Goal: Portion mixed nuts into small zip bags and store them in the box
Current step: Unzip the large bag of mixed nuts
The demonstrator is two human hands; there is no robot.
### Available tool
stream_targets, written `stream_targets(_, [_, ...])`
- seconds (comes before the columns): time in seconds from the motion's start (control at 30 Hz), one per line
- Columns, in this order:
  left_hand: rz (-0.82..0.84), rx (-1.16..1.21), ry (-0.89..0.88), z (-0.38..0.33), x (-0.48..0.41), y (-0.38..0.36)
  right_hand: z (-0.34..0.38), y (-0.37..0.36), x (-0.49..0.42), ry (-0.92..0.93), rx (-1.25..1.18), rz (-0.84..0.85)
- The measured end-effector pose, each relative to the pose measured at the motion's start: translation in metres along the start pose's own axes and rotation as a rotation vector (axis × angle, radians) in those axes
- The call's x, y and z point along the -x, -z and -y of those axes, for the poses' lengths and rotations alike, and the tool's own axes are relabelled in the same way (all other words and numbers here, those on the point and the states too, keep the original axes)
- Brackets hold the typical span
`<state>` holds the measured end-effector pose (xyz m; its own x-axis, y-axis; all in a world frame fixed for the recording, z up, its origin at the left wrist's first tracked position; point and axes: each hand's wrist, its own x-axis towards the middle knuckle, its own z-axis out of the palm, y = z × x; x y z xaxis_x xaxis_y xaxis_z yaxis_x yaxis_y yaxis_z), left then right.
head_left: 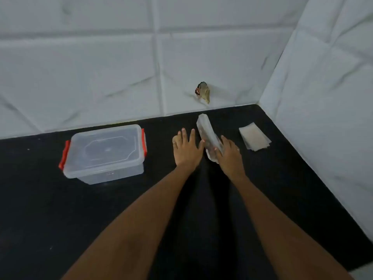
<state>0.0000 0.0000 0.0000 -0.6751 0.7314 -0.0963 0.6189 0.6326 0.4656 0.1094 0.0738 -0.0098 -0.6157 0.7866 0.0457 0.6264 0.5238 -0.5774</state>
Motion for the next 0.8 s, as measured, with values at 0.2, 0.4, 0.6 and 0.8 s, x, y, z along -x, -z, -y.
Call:
stream_targets(0.2, [0.02,0.36,0.183,-0.02,-0.036,-0.012,-0.014,0.0,-0.039,-0.161,-0.274,0.187])
stream_targets(0.4, [0.061,0.608,0.403,-0.038,-0.062,-0.028,-0.024,-0.006,-0.058,-0.218,-0.362,0.277])
stream_targets(0.6, [0.014,0.659,0.426,-0.035,-0.07,-0.036,-0.024,-0.007,-0.063,-0.226,-0.474,0.217])
stream_targets(0.8, [-0.028,0.719,0.399,-0.04,-0.058,-0.031,-0.016,0.006,-0.055,-0.246,-0.556,0.162])
